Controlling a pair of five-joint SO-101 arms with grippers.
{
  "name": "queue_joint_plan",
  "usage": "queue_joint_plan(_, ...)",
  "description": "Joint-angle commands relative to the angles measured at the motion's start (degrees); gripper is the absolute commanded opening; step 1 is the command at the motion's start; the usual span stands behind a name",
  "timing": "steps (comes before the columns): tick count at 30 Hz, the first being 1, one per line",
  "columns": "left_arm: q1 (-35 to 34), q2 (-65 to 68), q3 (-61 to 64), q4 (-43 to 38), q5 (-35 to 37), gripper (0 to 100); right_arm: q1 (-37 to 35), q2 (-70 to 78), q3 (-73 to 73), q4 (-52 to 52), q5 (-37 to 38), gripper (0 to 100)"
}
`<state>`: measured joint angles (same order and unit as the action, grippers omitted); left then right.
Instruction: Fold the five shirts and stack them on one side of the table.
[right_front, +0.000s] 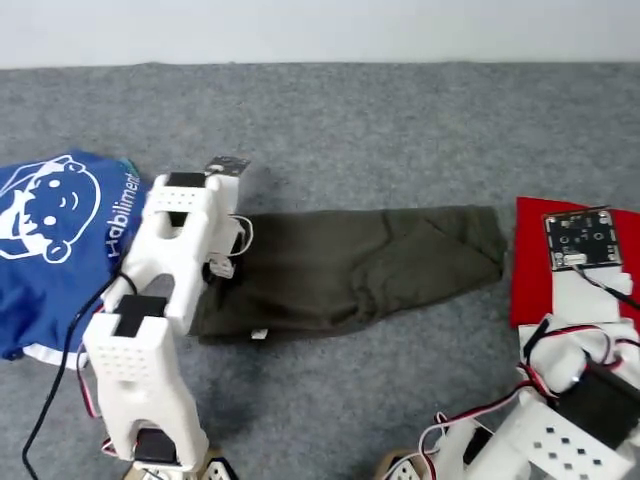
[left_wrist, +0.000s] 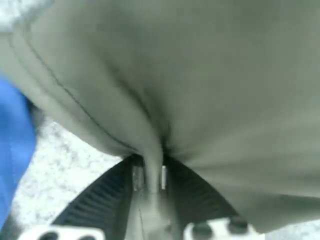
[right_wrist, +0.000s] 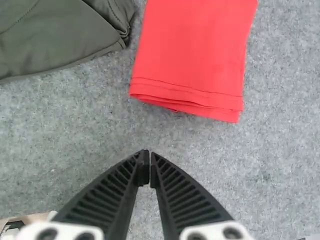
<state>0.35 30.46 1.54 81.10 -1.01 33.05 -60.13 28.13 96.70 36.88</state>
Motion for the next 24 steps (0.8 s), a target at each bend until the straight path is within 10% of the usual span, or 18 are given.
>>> queue_joint_plan(1,0.88,1.67,-0.48,1.41,0.09,1,0.04,-0.57,-0.44,0.22,0.44,0.9)
queue_joint_plan(24,-10.02,-25.05,-0.48,10.55,-11.43,1,-0.22,-0.57,-0.44,-0.4,0.44,0.9)
